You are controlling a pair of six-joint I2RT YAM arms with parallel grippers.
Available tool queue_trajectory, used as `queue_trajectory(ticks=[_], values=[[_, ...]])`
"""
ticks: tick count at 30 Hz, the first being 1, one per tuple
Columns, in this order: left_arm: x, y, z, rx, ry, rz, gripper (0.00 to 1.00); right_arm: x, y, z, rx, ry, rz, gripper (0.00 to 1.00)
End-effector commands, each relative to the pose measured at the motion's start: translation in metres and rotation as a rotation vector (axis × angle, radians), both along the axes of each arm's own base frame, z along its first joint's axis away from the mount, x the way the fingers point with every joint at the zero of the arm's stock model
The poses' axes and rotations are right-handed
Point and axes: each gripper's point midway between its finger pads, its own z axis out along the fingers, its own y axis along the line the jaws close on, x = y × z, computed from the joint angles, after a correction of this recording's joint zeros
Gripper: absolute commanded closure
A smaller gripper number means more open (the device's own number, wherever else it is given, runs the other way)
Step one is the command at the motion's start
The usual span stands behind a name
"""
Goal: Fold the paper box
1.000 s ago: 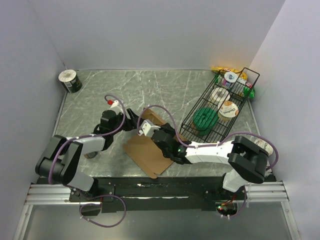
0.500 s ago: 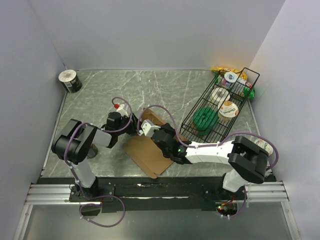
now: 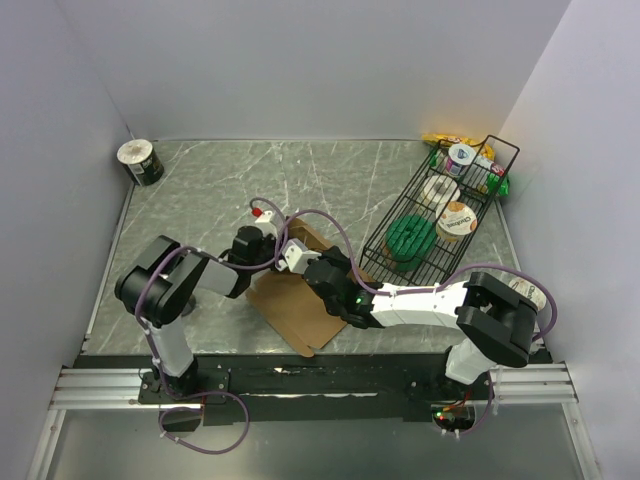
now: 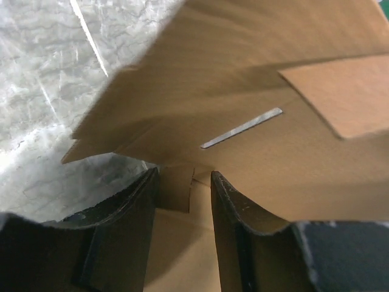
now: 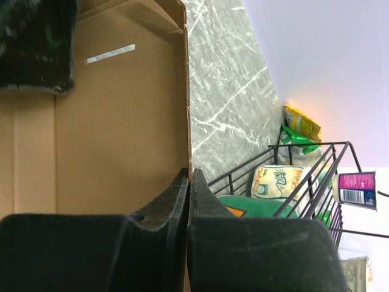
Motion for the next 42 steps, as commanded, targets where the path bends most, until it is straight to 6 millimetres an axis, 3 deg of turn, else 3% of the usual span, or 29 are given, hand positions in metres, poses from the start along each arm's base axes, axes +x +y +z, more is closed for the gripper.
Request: queue_trajectory(ticks=[1,5,6,8,9,11,12,15,20,24,31,33,34,35,37,38,42], values=[[-0.006,-0.015,0.009,0.066,-0.088,-0.024,0.55,-0.008,0.016,-0.01,0.055,0.059,0.06,1.0],[-0.019,-0.023,-0.001,0.085,-0.07,-0.048,0.55,-0.007,0.014,-0.009,0.053,0.054,0.058,1.0],[-0.017,-0.021,0.005,0.072,-0.083,-0.033,0.55,-0.006,0.013,-0.009,0.052,0.054,0.055,1.0],[-0.017,-0.009,0.007,0.071,-0.075,0.007,0.52,-0.007,0.012,-0.01,0.052,0.056,0.056,1.0],[-0.012,-0.001,0.023,0.049,-0.102,0.032,0.46,-0.007,0.011,-0.01,0.054,0.056,0.052,1.0],[-0.013,0.013,0.029,0.044,-0.098,0.059,0.36,-0.008,0.009,-0.009,0.062,0.055,0.051,1.0],[-0.006,0.025,0.046,0.024,-0.132,0.091,0.3,-0.008,0.008,-0.01,0.066,0.057,0.051,1.0],[-0.001,0.046,0.064,0.022,-0.164,0.131,0.22,-0.01,0.004,-0.009,0.084,0.063,0.049,1.0],[0.002,0.064,0.073,0.053,-0.157,0.154,0.19,-0.012,-0.001,-0.006,0.094,0.06,0.045,1.0],[0.019,0.099,0.097,0.003,-0.195,0.282,0.16,-0.015,-0.003,-0.007,0.09,0.061,0.054,1.0],[0.069,0.104,0.146,-0.115,-0.255,0.324,0.15,-0.015,-0.005,-0.007,0.081,0.067,0.056,1.0],[0.082,0.096,0.129,-0.108,-0.208,0.288,0.16,-0.016,-0.003,-0.008,0.082,0.068,0.062,1.0],[0.092,0.091,0.135,-0.116,-0.218,0.269,0.16,-0.015,-0.004,-0.008,0.084,0.067,0.058,1.0],[0.097,0.085,0.113,-0.111,-0.17,0.239,0.18,-0.015,-0.003,-0.007,0.085,0.062,0.06,1.0],[0.106,0.076,0.111,-0.154,-0.172,0.215,0.19,-0.015,-0.001,-0.007,0.088,0.066,0.062,1.0],[0.108,0.072,0.096,-0.158,-0.142,0.202,0.19,-0.014,-0.002,-0.008,0.082,0.066,0.059,1.0],[0.112,0.058,0.074,-0.17,-0.102,0.142,0.19,-0.014,0.002,-0.007,0.083,0.068,0.066,1.0]])
